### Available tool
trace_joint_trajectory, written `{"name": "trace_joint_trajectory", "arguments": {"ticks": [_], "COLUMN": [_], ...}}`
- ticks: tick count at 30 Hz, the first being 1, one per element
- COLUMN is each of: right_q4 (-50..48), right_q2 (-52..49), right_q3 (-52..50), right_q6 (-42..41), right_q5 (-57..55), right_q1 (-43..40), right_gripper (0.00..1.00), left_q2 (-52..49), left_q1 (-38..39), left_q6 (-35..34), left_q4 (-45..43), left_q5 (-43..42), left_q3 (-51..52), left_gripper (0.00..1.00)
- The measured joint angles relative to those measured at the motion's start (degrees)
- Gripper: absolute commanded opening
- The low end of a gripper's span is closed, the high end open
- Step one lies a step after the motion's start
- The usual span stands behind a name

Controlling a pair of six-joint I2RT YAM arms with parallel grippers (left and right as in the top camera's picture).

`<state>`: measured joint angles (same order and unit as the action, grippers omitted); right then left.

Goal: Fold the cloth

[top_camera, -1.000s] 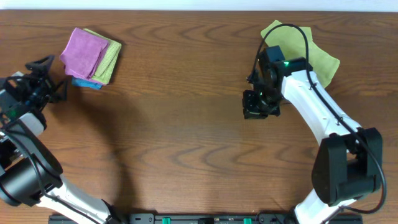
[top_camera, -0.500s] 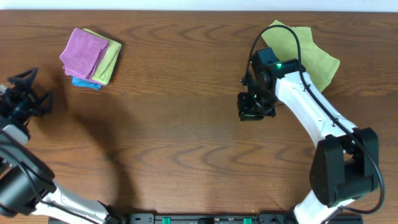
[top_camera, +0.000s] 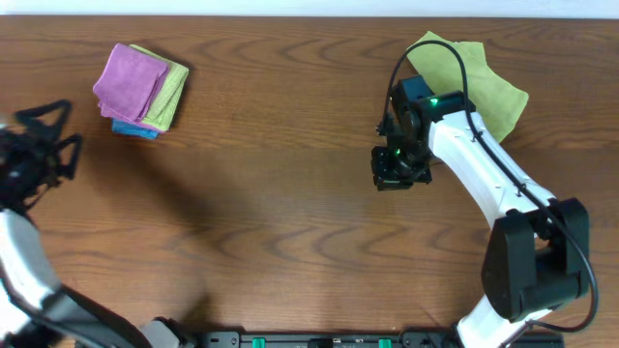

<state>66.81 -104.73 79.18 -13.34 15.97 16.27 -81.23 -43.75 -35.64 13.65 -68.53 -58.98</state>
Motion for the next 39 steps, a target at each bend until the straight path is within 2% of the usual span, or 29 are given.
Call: {"name": "trace_joint_trajectory", "arguments": {"ticks": [5, 10, 15, 22, 23, 24, 25, 26, 27, 31, 39], "right_q4": [0.9, 4.7, 5.2, -1.3, -2.2, -2.3, -2.6, -2.7, -2.7, -3.0, -3.0], "right_q2": [3.7, 11.4, 21.8, 46.2, 49.4, 52.2, 54.7, 56.7, 58.8, 62.4, 62.6], "right_q3": [0.0, 0.1, -1.3, -16.3, -18.5, -20.4, -21.9, -23.1, -24.1, -24.7, -24.9], "right_q6": [2.0, 3.2, 3.3, 3.4, 3.4, 3.3, 3.2, 3.1, 3.1, 3.1, 3.1], "right_q5": [-0.3, -4.0, -5.6, -6.4, -6.4, -6.4, -6.4, -6.4, -6.5, -6.6, -6.6], "right_q1": [0.0, 0.0, 0.3, 6.2, 6.9, 7.3, 7.6, 7.6, 7.6, 7.7, 7.7], "right_gripper": [0.01, 0.02, 0.02, 0.02, 0.05, 0.22, 0.54, 0.8, 0.99, 0.99, 0.99], "left_q2": [11.5, 22.6, 36.9, 54.3, 56.0, 57.7, 59.1, 60.5, 61.9, 63.2, 63.2], "left_q1": [13.4, 25.5, 31.3, 34.2, 34.2, 34.2, 34.2, 34.2, 34.2, 34.2, 34.2], "left_q6": [11.8, 18.5, 20.9, 25.1, 25.5, 25.9, 26.5, 26.7, 27.0, 26.4, 22.2], "left_q4": [16.5, 31.6, 39.8, 50.2, 51.2, 52.2, 52.9, 53.3, 53.4, 53.5, 56.9], "left_q5": [12.2, 27.7, 38.4, 43.4, 43.5, 43.7, 43.9, 44.0, 44.2, 44.6, 44.8], "left_q3": [-0.2, -0.1, -0.1, 0.6, 1.3, 2.1, 3.0, 3.9, 4.9, 6.1, 6.1], "left_gripper": [0.96, 0.96, 0.96, 0.96, 0.96, 0.96, 0.96, 0.96, 0.96, 0.96, 0.96]}}
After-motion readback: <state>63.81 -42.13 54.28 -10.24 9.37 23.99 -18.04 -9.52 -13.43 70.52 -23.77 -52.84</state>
